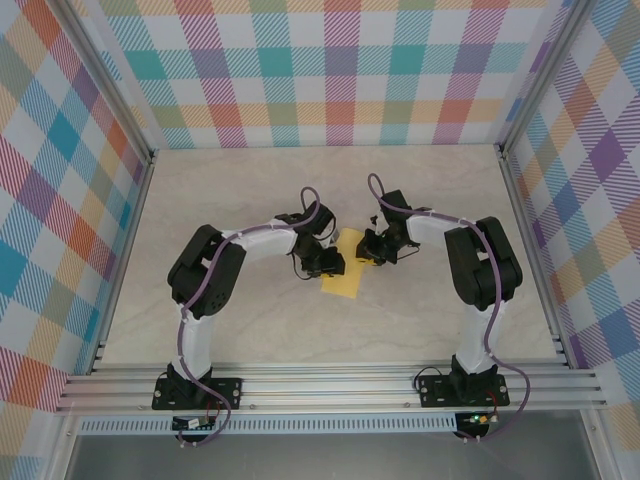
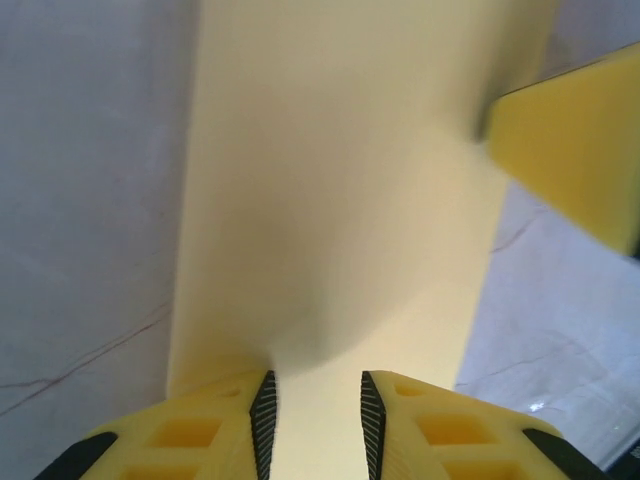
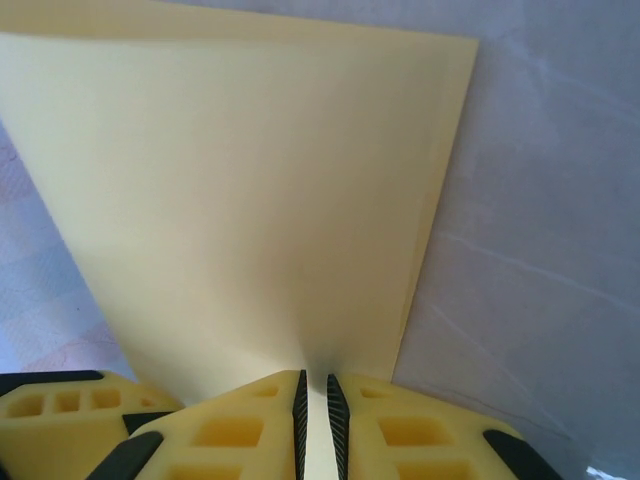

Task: Fold a paper plane with a square sheet of paper (fold left side to right side)
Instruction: First fold the square sheet of paper in half at the center of the table.

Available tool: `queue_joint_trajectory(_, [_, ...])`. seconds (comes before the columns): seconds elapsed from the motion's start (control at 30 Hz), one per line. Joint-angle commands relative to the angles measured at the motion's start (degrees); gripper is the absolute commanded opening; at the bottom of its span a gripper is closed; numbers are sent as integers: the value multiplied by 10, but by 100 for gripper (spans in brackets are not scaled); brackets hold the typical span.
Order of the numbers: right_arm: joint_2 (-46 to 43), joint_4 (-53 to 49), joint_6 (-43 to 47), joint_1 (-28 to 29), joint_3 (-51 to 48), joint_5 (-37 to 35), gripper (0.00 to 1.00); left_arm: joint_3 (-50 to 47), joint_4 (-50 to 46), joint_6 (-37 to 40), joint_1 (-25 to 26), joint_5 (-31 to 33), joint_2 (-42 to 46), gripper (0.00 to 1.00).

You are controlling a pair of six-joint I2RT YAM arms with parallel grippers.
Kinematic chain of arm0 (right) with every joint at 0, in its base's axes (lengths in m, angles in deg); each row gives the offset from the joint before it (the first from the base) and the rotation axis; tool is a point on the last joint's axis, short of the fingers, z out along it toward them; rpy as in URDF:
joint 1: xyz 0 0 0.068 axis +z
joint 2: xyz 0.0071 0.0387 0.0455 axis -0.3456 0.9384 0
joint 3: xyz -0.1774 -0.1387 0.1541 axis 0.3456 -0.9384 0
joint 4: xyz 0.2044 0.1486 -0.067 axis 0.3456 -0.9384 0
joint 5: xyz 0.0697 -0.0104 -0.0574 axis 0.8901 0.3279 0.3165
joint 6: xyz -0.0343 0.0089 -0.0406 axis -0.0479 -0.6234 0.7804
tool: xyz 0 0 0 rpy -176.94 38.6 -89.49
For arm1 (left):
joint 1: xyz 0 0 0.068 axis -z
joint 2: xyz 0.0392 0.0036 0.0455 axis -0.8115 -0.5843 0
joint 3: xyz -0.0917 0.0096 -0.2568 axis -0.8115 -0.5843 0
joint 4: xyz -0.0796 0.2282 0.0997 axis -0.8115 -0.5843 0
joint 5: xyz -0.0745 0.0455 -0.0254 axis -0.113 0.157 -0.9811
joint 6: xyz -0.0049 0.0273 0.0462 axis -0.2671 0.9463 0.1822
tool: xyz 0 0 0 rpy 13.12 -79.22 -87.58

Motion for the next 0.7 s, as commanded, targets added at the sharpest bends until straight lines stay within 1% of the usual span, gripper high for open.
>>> queue_joint_trajectory(0.0, [40, -42, 8, 9, -12, -39, 17, -35, -27, 2, -4, 27, -1, 30])
queue_joint_trajectory(0.17, [39, -45, 10, 10, -11, -41, 16, -77, -16, 1, -8, 21, 21, 29])
queue_joint_trajectory(0.4, [41, -48, 12, 9, -7, -40, 16, -122, -15, 0, -25, 11, 76, 29])
queue_joint_trajectory(0.6, [40, -49, 14, 9, -6, -38, 17, -127, -5, 3, -35, -20, 124, 30])
queue_joint_trajectory(0.67, [40, -49, 14, 9, -5, -36, 17, -122, 13, -3, -35, -42, 134, 30])
